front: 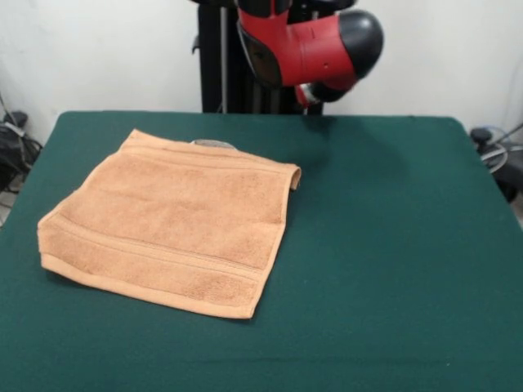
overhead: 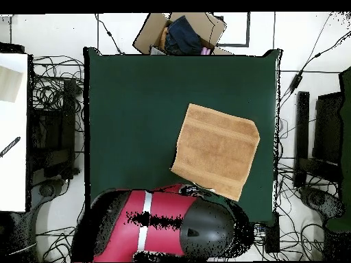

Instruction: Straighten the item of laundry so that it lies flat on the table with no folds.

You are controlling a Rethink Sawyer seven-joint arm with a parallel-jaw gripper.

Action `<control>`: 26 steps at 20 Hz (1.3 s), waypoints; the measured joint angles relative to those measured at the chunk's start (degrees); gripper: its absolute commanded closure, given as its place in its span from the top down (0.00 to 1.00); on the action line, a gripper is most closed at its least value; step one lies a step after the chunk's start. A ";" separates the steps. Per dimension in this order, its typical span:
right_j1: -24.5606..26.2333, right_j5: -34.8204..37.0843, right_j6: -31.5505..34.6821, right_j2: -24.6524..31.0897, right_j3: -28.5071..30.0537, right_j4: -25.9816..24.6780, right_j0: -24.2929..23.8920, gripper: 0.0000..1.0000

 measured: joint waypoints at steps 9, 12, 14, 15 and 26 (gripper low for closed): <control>2.61 2.35 0.00 0.05 -3.61 0.99 1.72 1.00; 3.79 4.06 0.00 0.04 -4.95 1.42 1.89 1.00; 4.78 5.70 0.00 0.03 -6.03 1.69 1.98 1.00; 5.24 6.40 0.00 0.03 -6.50 1.76 2.03 1.00; 8.03 12.57 0.01 0.03 -10.16 1.83 3.25 1.00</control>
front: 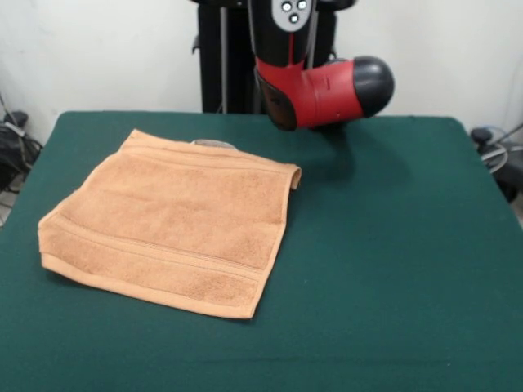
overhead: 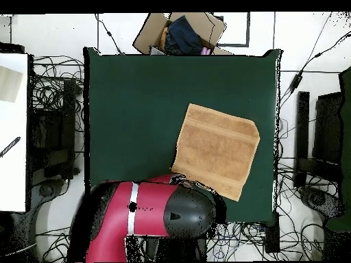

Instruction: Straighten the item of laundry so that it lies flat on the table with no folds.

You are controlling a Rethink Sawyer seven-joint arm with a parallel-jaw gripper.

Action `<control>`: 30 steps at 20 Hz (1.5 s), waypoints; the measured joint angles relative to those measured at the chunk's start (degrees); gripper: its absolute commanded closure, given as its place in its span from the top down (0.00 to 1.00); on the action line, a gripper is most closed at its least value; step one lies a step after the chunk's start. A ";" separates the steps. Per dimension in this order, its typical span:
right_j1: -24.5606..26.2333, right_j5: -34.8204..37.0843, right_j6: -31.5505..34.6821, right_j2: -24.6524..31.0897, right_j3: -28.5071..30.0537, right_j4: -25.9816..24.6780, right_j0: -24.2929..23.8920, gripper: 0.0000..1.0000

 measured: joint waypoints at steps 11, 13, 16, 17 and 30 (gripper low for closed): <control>1.10 4.86 0.00 0.06 -2.34 0.40 0.41 1.00; 1.25 5.52 0.01 0.07 -2.66 0.40 0.43 1.00; 1.66 7.22 0.01 0.12 -3.49 0.57 0.45 1.00; 1.91 8.19 0.01 0.17 -3.94 0.68 0.45 1.00; 2.71 11.38 0.02 0.74 -5.39 0.82 -0.34 1.00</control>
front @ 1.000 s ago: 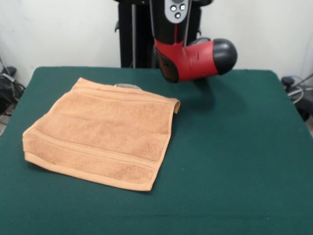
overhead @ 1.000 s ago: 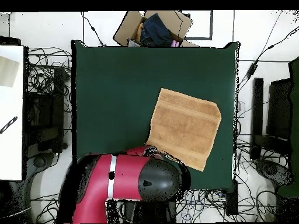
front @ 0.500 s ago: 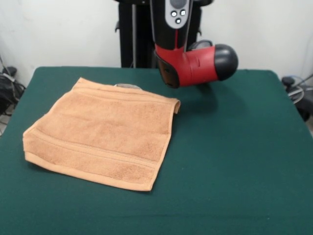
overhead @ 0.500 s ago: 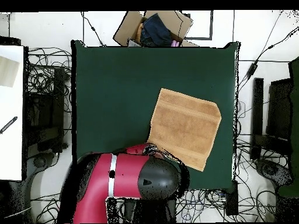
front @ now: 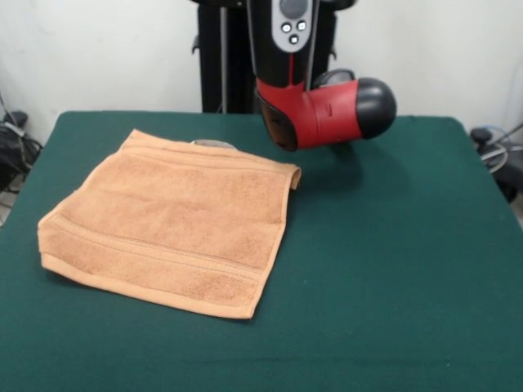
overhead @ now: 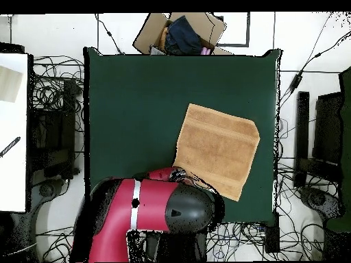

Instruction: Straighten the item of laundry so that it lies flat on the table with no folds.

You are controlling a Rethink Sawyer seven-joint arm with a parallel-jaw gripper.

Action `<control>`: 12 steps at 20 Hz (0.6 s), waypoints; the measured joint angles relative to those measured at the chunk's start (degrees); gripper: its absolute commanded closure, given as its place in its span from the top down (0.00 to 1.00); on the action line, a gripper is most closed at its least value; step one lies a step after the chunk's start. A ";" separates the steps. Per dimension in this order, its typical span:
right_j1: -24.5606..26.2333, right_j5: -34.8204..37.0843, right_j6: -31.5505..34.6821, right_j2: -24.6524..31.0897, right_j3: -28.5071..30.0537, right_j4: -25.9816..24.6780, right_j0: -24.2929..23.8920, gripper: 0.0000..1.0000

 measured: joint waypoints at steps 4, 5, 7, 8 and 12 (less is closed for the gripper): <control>0.01 0.02 0.00 0.14 0.02 0.09 -0.34 1.00; 0.01 0.02 0.00 0.16 0.02 0.09 -0.39 1.00; 0.01 0.03 0.01 0.19 0.02 0.09 -0.44 1.00; 0.01 0.04 0.01 0.20 0.02 0.08 -0.46 1.00; 0.01 0.04 0.01 0.21 0.02 0.09 -0.47 1.00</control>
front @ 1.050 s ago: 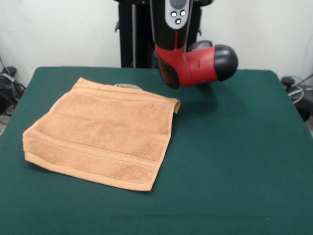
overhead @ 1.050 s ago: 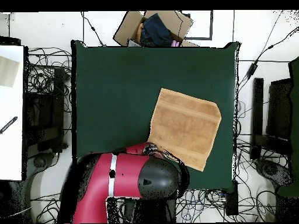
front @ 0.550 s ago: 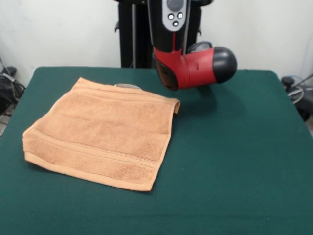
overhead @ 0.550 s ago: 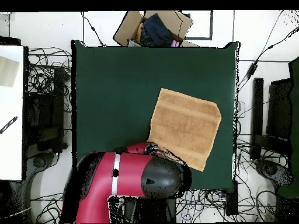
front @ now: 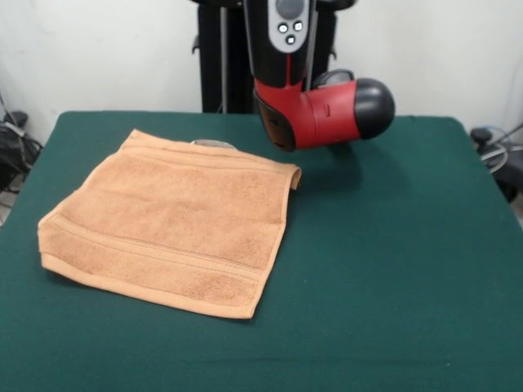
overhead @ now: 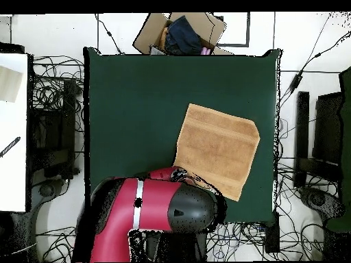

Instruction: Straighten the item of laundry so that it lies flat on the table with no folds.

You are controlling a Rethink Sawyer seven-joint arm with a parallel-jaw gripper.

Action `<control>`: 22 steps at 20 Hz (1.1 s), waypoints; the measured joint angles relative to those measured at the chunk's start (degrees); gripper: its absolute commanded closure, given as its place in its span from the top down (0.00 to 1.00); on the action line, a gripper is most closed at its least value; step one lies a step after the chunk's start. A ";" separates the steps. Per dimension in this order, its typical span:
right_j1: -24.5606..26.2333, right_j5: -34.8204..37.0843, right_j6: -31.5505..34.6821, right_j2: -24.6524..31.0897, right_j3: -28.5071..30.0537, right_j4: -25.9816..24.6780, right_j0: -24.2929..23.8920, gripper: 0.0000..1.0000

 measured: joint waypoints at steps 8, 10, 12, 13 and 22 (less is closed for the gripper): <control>-0.05 -0.01 0.00 0.37 0.13 -0.04 -0.63 1.00; -0.11 -0.02 0.00 0.83 0.31 -0.04 -1.42 1.00; -0.14 -0.04 0.00 1.13 0.42 -0.04 -1.97 1.00; -0.15 -0.05 0.00 1.26 0.48 -0.04 -2.21 1.00; -0.93 -0.46 -0.01 2.25 0.93 -0.11 -3.20 1.00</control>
